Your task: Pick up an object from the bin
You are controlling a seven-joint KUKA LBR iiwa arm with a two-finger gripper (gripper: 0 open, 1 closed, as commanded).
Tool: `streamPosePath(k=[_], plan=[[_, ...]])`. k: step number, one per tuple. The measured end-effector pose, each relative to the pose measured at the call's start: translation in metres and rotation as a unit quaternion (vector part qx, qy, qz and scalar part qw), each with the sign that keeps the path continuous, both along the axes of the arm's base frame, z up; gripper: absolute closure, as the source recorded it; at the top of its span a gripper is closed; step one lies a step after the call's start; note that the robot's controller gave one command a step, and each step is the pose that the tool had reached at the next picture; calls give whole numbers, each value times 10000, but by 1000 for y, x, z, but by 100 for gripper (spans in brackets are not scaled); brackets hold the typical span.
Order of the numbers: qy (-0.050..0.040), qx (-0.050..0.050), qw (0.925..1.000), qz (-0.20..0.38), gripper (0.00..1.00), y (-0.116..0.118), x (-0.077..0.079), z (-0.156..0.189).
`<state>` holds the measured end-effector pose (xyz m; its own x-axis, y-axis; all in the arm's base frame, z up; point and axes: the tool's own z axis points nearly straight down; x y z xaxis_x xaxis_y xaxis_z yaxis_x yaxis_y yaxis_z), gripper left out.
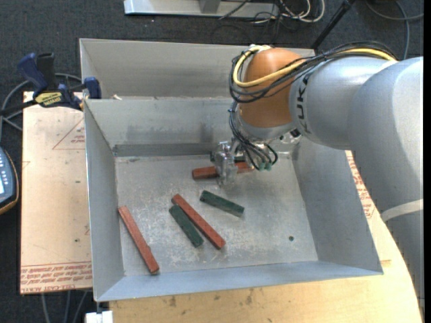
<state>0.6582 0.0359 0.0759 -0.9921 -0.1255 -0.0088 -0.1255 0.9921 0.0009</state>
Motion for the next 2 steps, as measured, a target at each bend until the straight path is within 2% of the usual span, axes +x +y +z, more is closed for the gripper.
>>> streamPosePath(k=[1, 2], plan=[[20, -21, 9968, 799, 100, -63, -15, 30], [27, -7, 9967, 811, 0, -61, -15, 29]])
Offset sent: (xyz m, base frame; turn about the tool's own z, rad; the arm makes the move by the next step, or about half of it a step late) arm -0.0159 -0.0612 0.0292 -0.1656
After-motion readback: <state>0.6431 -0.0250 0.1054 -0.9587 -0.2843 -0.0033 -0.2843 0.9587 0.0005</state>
